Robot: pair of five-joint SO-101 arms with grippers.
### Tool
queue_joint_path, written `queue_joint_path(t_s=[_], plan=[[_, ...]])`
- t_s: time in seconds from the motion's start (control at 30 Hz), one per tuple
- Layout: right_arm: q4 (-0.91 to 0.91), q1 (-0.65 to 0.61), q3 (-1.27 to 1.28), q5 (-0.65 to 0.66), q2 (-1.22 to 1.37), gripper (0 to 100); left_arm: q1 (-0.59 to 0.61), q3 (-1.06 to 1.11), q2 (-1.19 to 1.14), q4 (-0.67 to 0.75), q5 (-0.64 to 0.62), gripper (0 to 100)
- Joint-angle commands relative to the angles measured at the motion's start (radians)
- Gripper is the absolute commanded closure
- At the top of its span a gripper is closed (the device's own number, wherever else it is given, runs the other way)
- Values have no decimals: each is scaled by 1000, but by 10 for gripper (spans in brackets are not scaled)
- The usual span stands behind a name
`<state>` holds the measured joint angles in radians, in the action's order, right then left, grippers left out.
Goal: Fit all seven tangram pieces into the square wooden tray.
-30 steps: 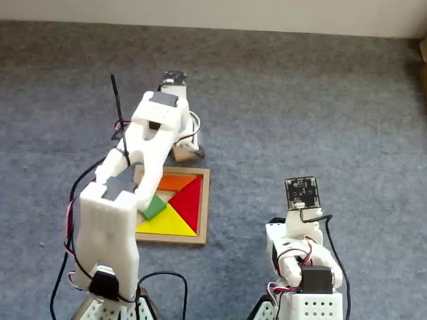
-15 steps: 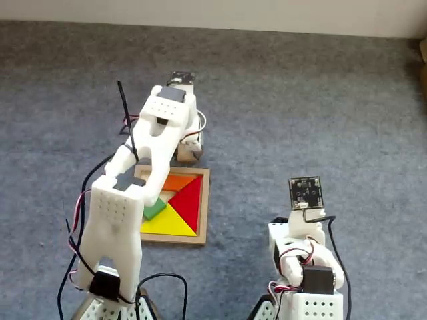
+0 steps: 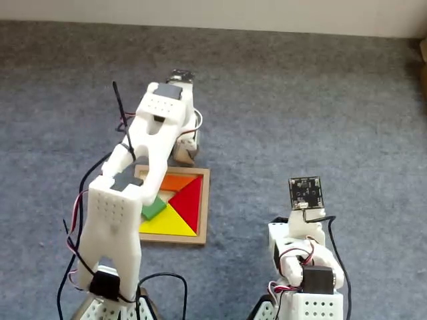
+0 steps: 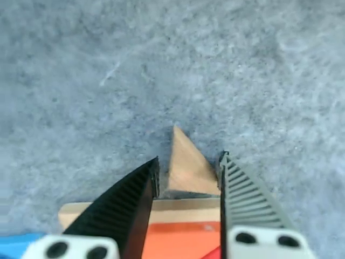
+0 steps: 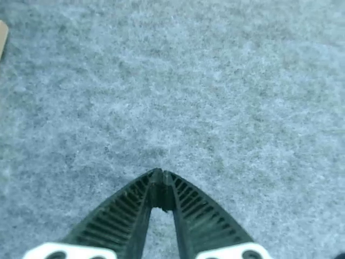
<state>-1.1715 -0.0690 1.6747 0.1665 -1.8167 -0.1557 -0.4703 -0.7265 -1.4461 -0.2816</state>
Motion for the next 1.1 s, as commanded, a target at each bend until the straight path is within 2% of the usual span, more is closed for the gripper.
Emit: queue_joint_path(t_s=[0.0, 0.13, 0.7, 0.87, 1.07], plan=[[21, 16, 94, -11, -10, 994, -13, -38, 108, -71, 5, 796], [21, 16, 94, -11, -10, 994, -8, -33, 101, -106, -3, 704], [21, 18, 94, -11, -10, 994, -44, -38, -51, -101, -52, 727], [21, 18, 94, -11, -10, 994, -85, -39, -47, -100, -52, 791], [21, 18, 94, -11, -10, 994, -81, -39, -47, -57, -46, 822]])
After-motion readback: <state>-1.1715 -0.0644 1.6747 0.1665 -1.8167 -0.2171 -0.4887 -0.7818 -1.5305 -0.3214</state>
